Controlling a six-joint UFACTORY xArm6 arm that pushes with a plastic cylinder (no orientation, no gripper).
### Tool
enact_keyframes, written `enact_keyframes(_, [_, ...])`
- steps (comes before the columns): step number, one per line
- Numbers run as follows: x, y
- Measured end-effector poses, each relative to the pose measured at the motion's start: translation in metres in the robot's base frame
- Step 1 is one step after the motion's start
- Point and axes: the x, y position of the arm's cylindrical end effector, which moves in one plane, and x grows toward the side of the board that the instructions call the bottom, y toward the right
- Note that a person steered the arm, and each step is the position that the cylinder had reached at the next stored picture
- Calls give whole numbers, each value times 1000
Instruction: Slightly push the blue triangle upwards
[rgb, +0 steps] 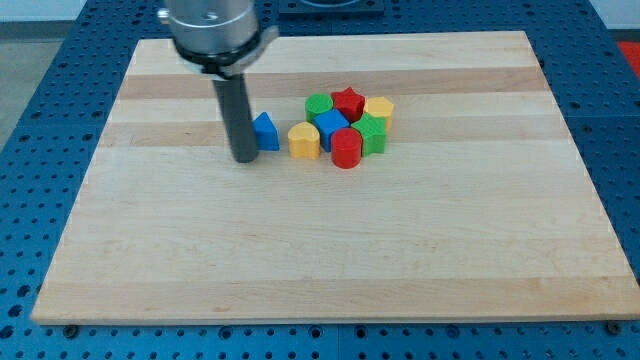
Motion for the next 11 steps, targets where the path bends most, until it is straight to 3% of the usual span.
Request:
enact_keyframes(2, [-2, 12])
enact_keyframes(10, [-115, 14])
enact_keyframes(11, [-103, 14])
